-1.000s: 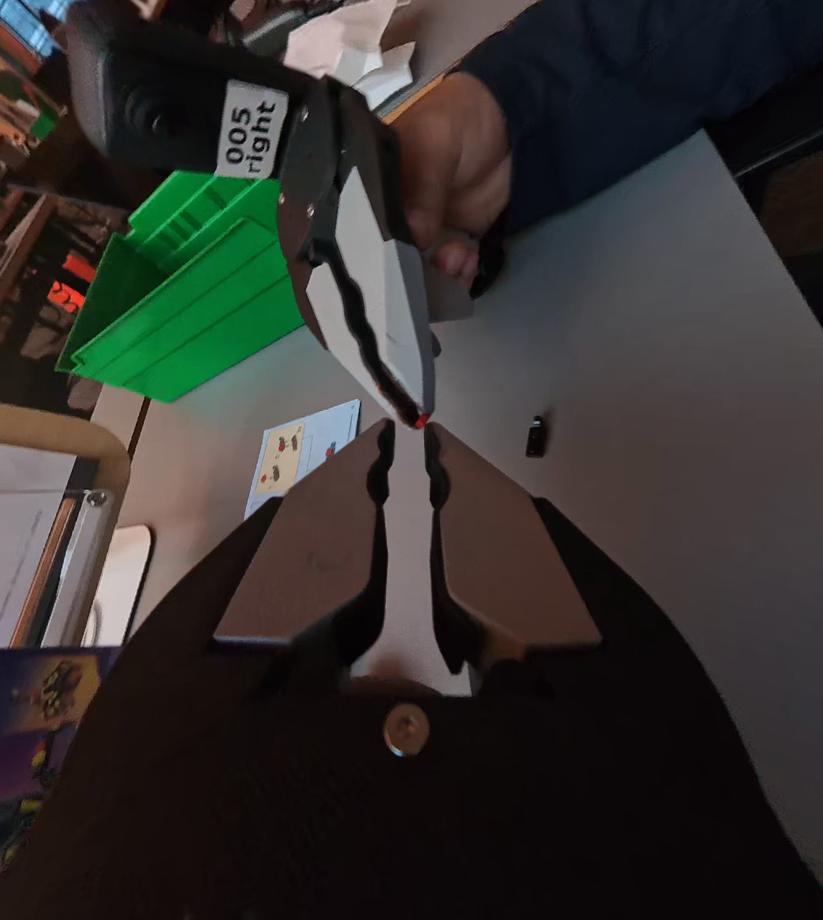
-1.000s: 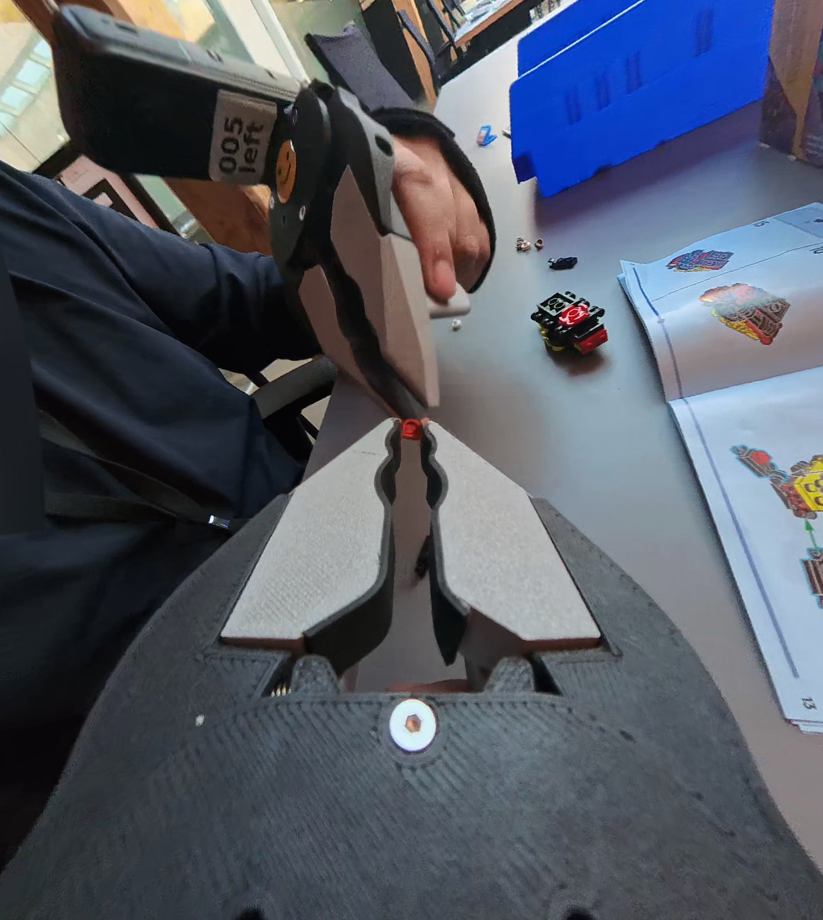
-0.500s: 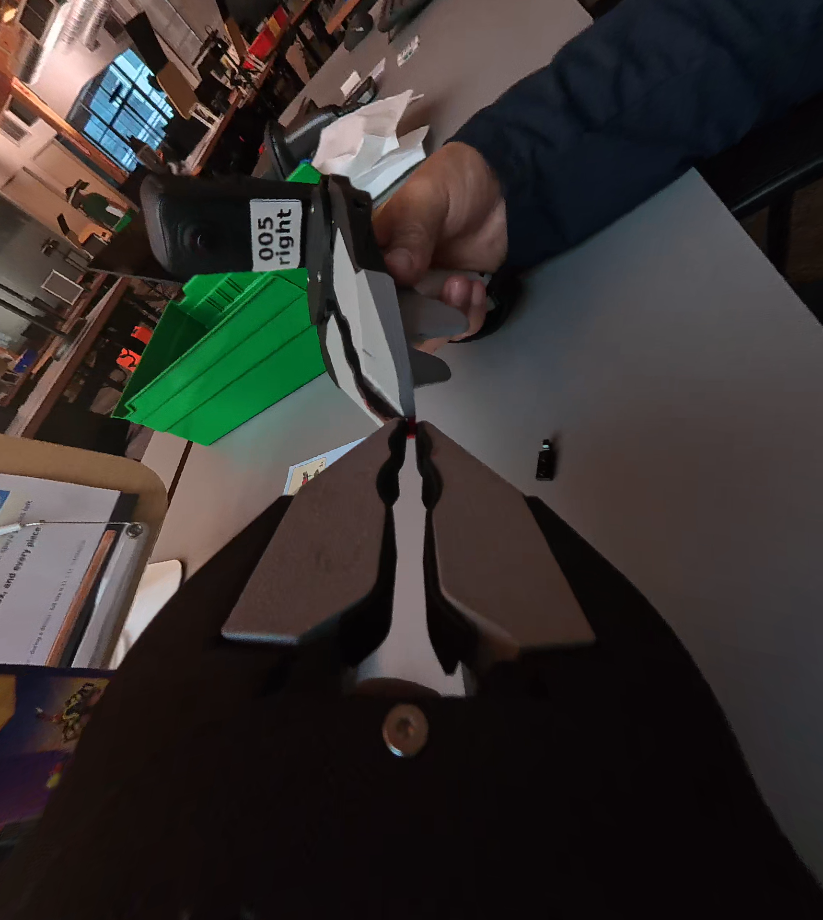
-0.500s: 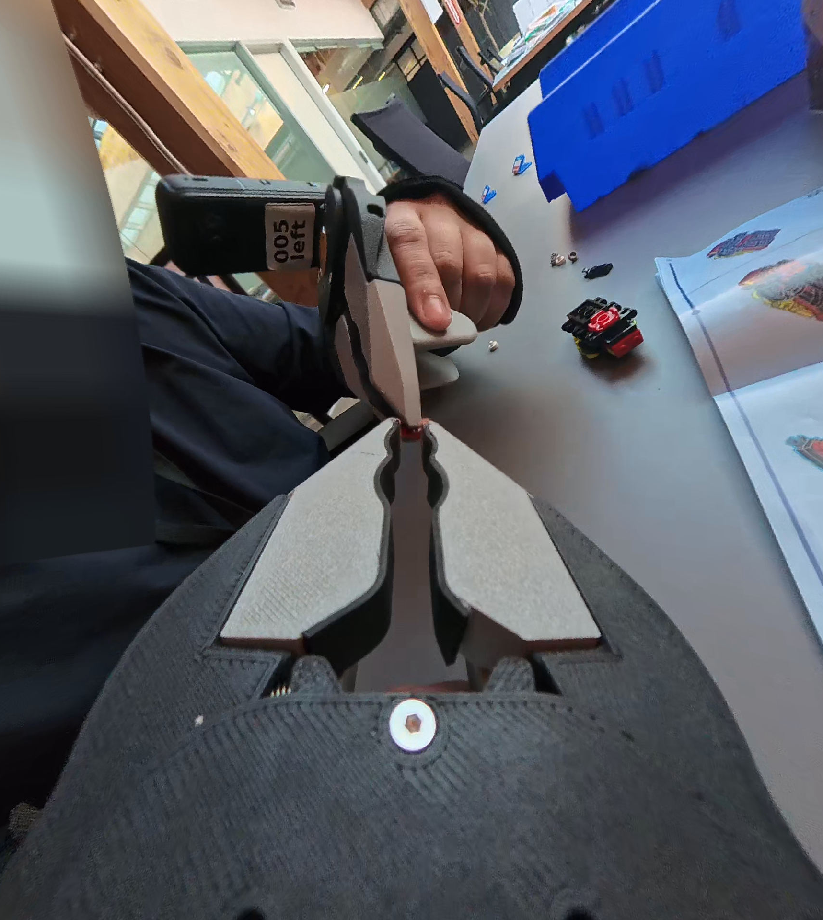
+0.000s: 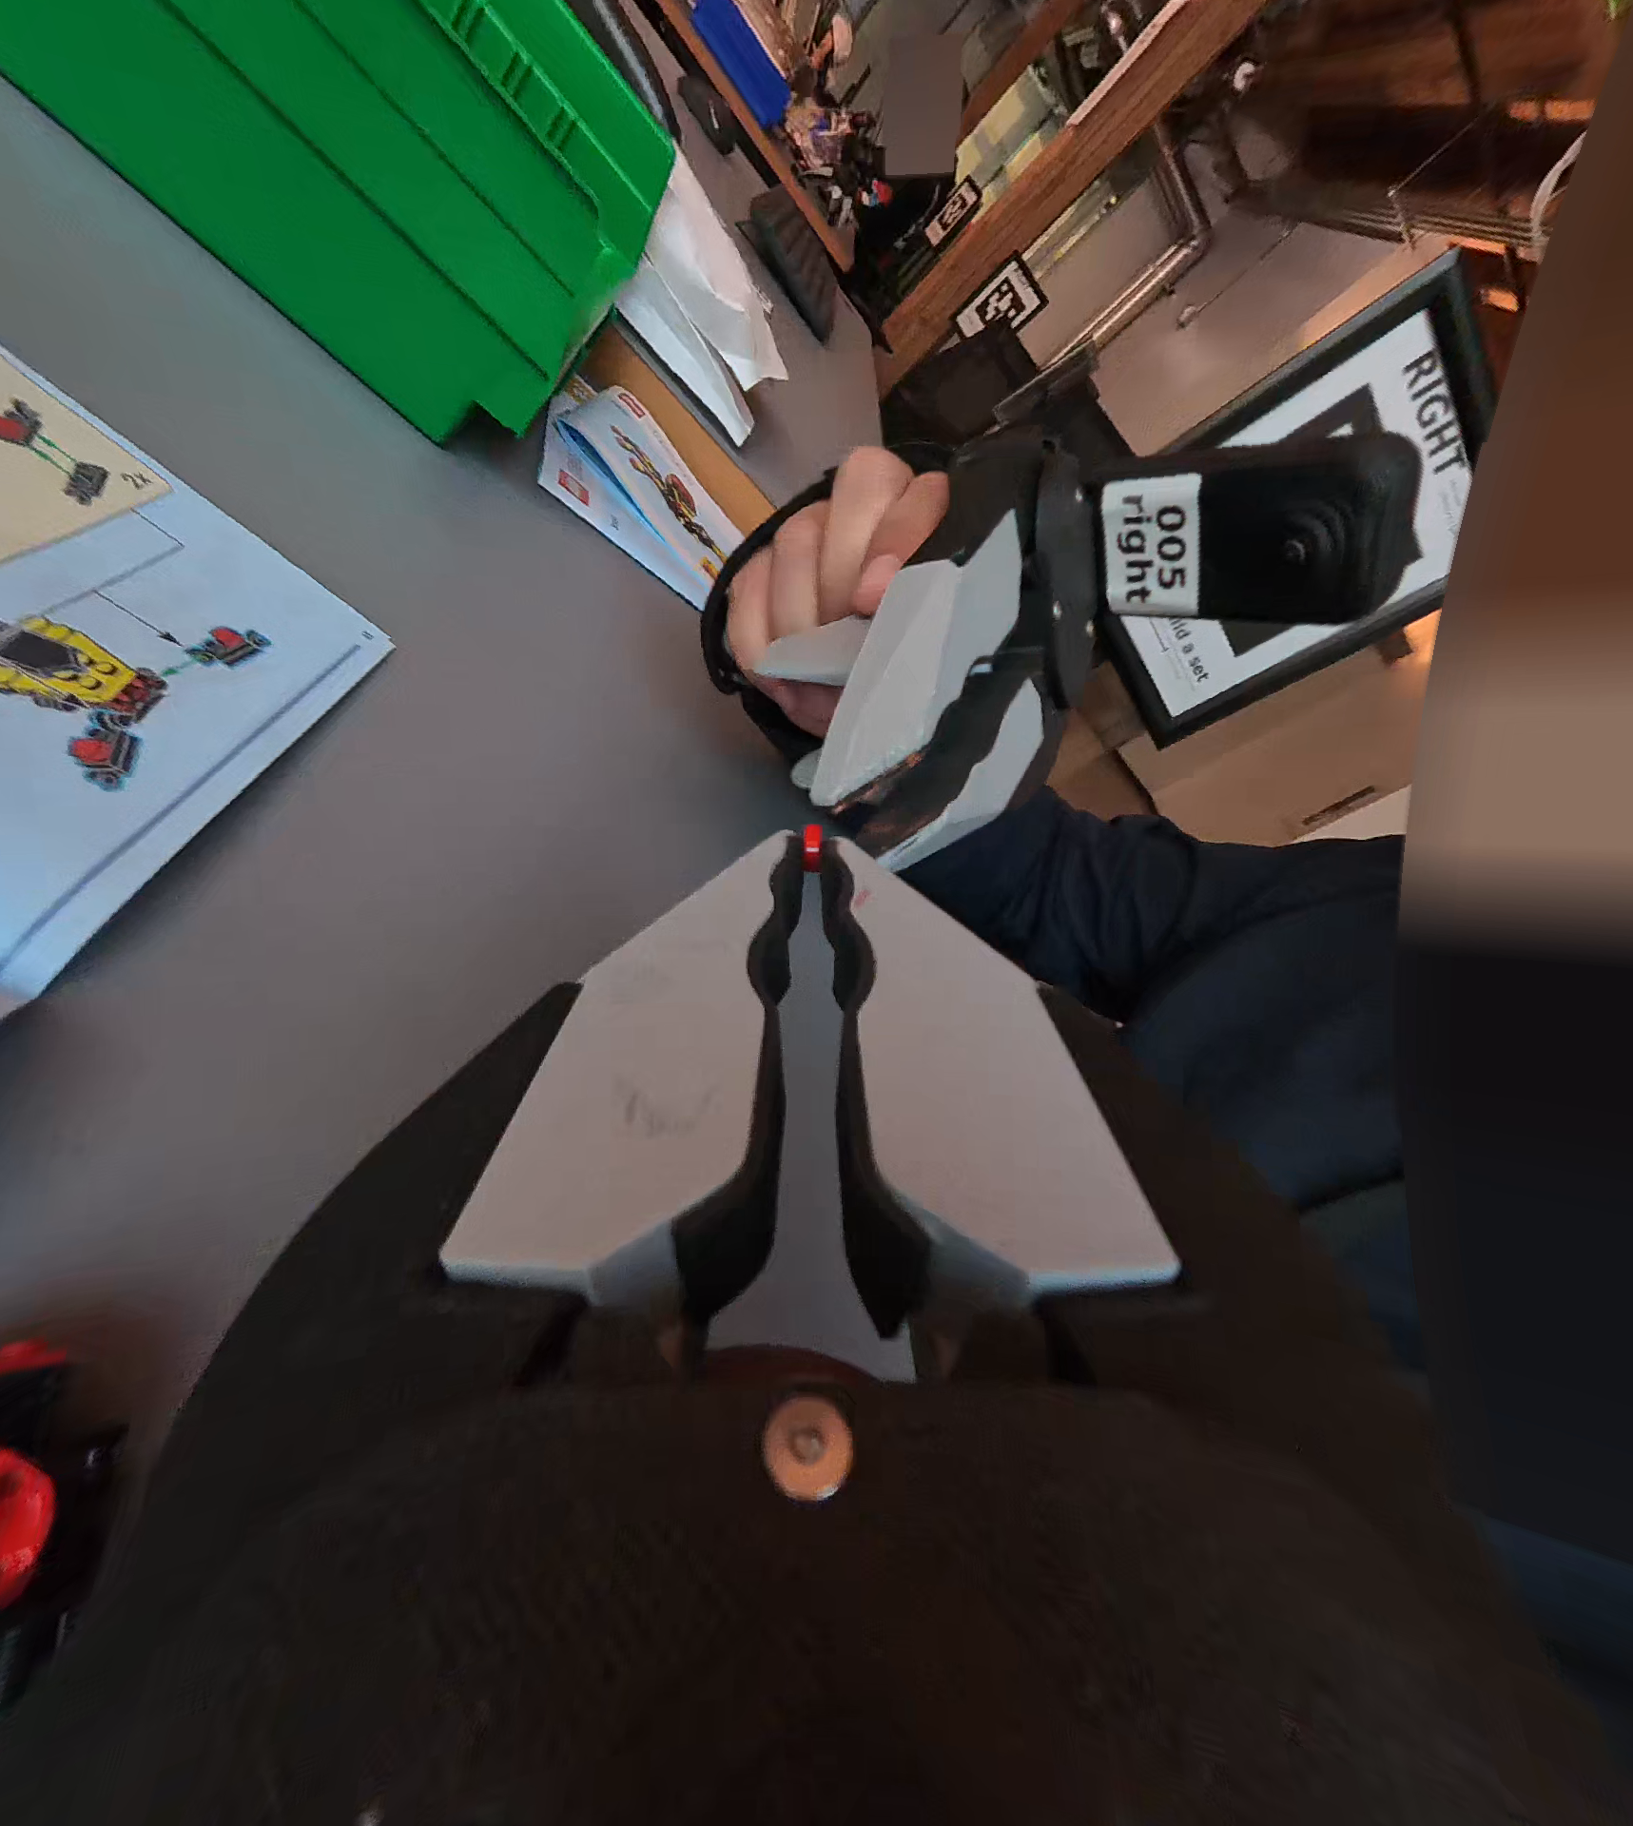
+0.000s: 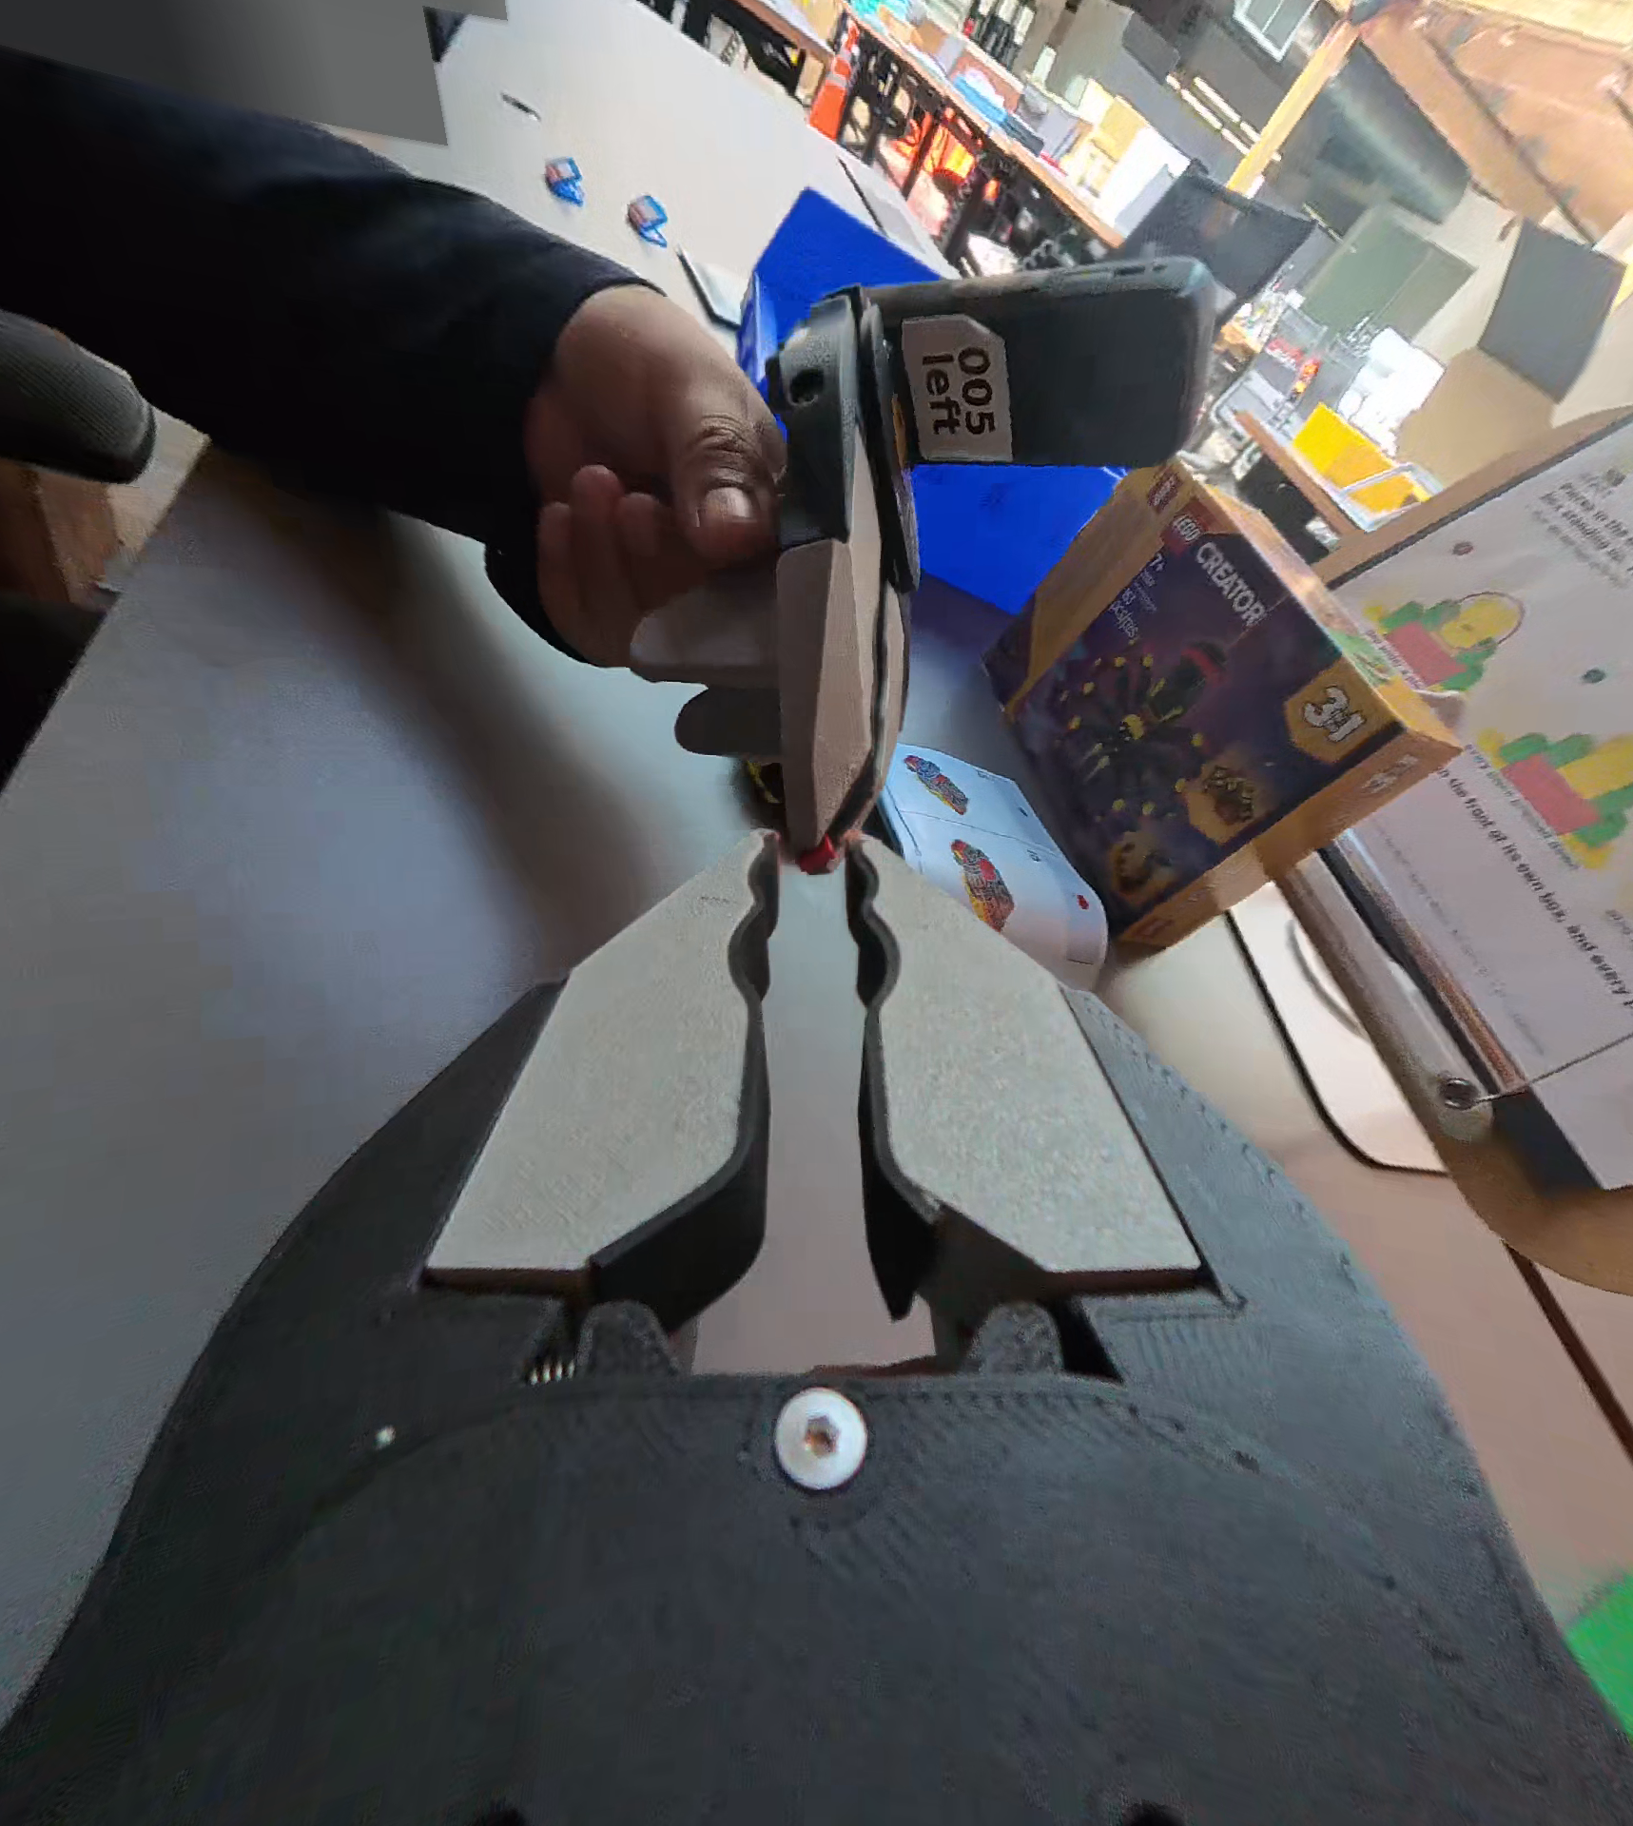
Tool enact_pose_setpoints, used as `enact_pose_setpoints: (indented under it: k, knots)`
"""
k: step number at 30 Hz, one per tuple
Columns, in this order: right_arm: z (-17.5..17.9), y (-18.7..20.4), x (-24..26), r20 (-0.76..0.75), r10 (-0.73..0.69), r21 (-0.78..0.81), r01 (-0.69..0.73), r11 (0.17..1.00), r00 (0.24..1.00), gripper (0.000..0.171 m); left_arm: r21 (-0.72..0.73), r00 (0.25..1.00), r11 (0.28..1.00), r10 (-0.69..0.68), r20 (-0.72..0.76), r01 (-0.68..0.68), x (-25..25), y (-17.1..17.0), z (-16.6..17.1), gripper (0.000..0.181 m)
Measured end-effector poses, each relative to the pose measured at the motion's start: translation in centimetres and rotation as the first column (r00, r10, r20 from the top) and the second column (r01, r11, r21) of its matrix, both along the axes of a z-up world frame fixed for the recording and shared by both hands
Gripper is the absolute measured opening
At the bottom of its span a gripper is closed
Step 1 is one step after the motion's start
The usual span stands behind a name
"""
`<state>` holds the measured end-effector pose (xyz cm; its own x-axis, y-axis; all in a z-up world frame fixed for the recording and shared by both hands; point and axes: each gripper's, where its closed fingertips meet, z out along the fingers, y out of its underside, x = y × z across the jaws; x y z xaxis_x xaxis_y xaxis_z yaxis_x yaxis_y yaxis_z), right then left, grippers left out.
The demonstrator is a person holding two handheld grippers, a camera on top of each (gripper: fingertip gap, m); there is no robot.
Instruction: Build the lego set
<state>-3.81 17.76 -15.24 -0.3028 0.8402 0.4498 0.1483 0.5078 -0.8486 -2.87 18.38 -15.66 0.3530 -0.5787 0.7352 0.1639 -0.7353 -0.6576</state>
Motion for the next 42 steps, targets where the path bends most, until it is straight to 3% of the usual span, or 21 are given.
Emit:
enact_pose_setpoints:
  k: [15, 42]
  knots:
    - [-0.3, -1.3, 0.2, -0.026, 0.023, 0.212, -0.017, 0.977, 0.999, 0.004, -0.064, 0.984, 0.989, -0.125, 0.126, 0.134, 0.7, -1.6, 0.4, 0.001]
    - [-0.7, -2.7, 0.6, 0.000, 0.090, 0.209, -0.088, 0.974, 0.996, 0.004, -0.040, 0.979, 0.980, -0.194, 0.057, 0.196, 0.9, -2.7, -0.4, 0.000]
